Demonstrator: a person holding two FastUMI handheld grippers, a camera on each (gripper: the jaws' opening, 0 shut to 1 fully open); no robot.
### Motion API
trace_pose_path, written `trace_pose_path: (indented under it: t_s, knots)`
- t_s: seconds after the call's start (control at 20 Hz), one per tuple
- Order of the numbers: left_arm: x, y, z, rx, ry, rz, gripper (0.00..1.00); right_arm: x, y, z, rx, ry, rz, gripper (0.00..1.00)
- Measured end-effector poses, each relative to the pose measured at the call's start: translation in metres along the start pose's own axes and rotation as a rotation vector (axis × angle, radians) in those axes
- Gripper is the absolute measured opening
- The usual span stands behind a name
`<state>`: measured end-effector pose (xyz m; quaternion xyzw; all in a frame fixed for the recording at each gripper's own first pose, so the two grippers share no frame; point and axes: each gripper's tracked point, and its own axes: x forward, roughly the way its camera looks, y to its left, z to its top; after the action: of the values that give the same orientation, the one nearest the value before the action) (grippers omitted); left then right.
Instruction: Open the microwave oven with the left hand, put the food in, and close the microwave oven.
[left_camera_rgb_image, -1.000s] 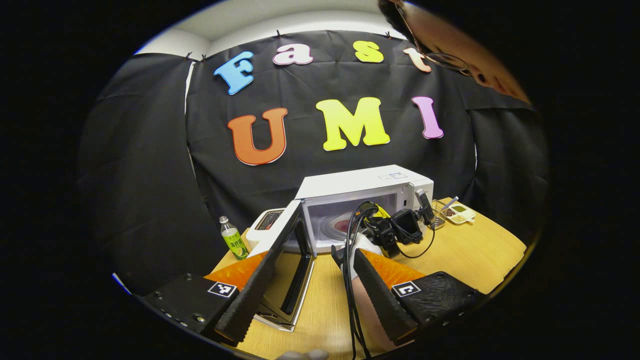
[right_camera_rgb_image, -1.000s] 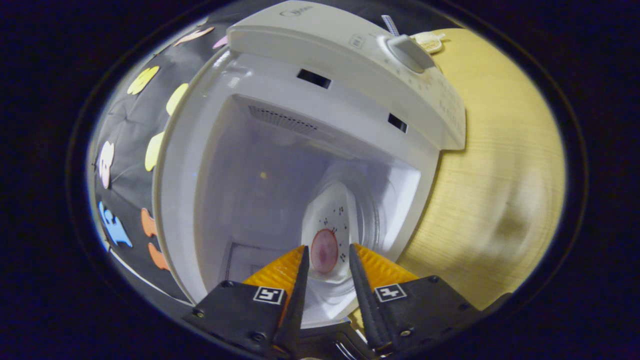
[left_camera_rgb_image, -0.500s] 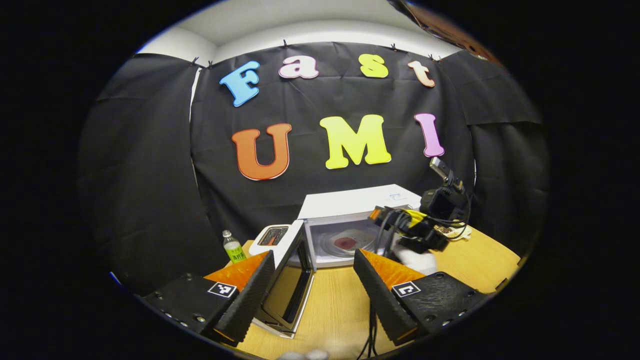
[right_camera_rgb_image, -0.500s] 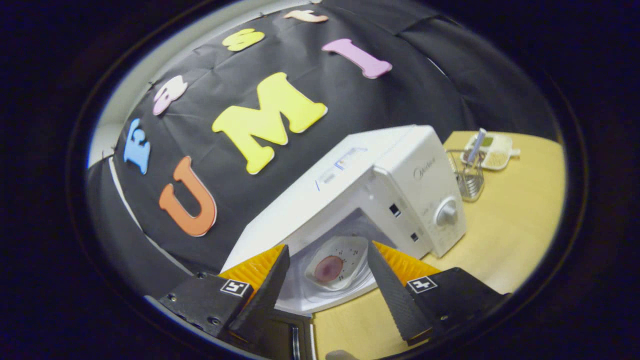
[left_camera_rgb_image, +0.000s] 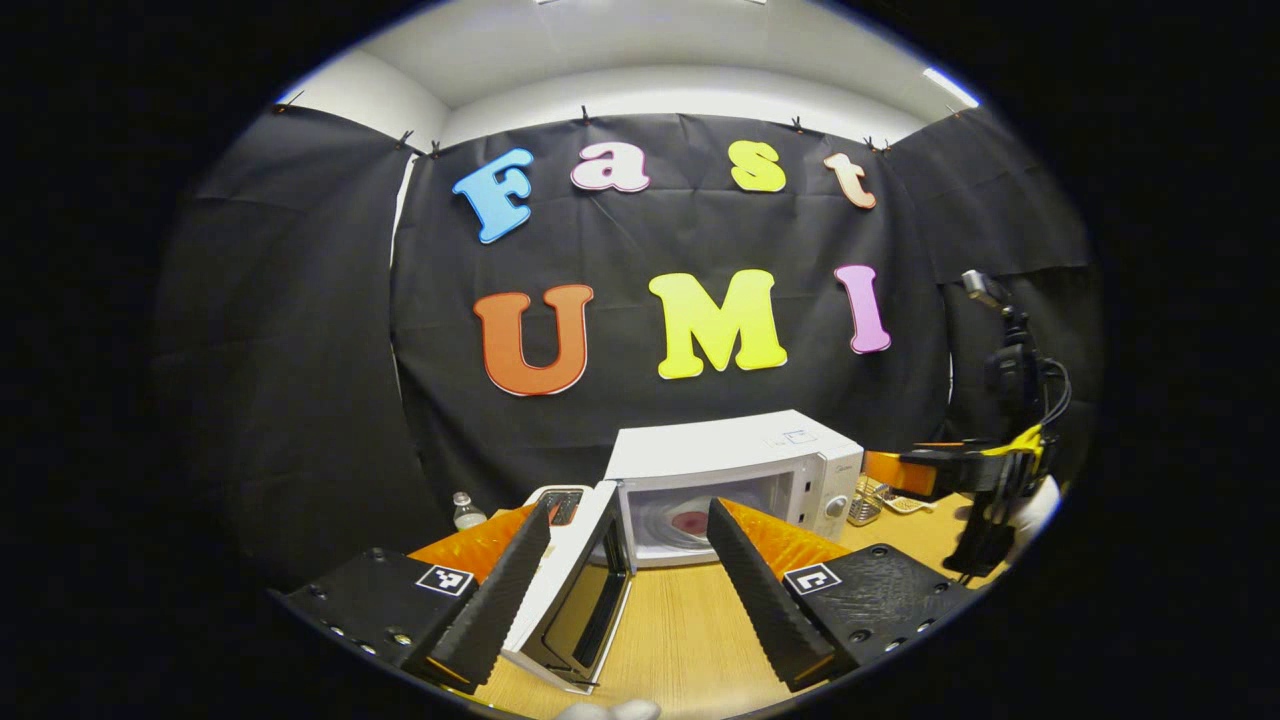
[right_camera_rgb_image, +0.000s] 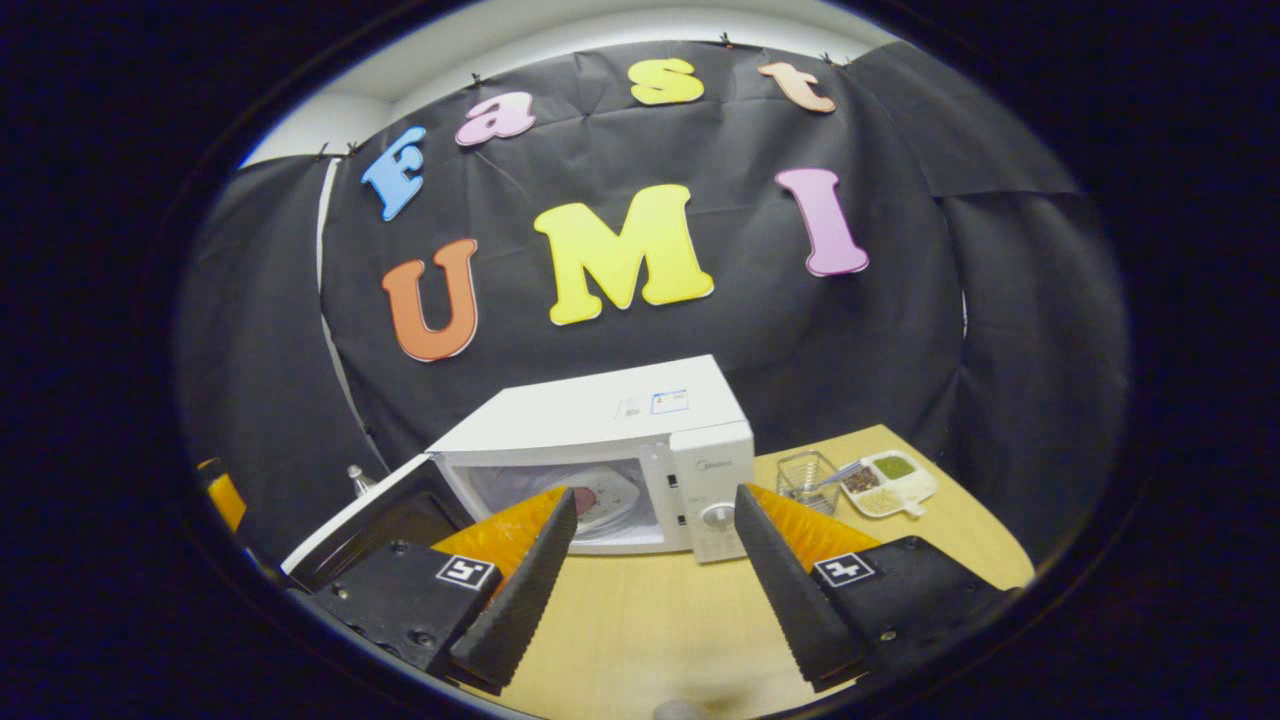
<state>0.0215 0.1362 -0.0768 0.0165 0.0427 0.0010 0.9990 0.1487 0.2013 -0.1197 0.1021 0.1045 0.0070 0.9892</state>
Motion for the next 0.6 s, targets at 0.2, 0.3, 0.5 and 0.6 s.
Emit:
trace_pose_path:
  t_s: [0.2,0.3,0.5,0.6]
  knots:
    - [-0.001,0.010,-0.003,-0.016,-0.011,0.017,0.97,-0.041,-0.034,0.036,-0.136,-0.072,-0.046,1.00]
    - [-0.001,0.013,-0.006,-0.017,-0.007,0.019,0.97,-0.059,-0.053,0.044,-0.134,-0.071,-0.083,0.92]
    - [0.001,0.014,-0.014,-0.026,-0.002,0.019,0.88,-0.083,-0.081,0.047,-0.158,-0.059,-0.133,1.00]
    - [0.001,0.014,-0.014,-0.027,-0.004,0.015,0.84,-0.091,-0.086,0.047,-0.157,-0.059,-0.145,1.00]
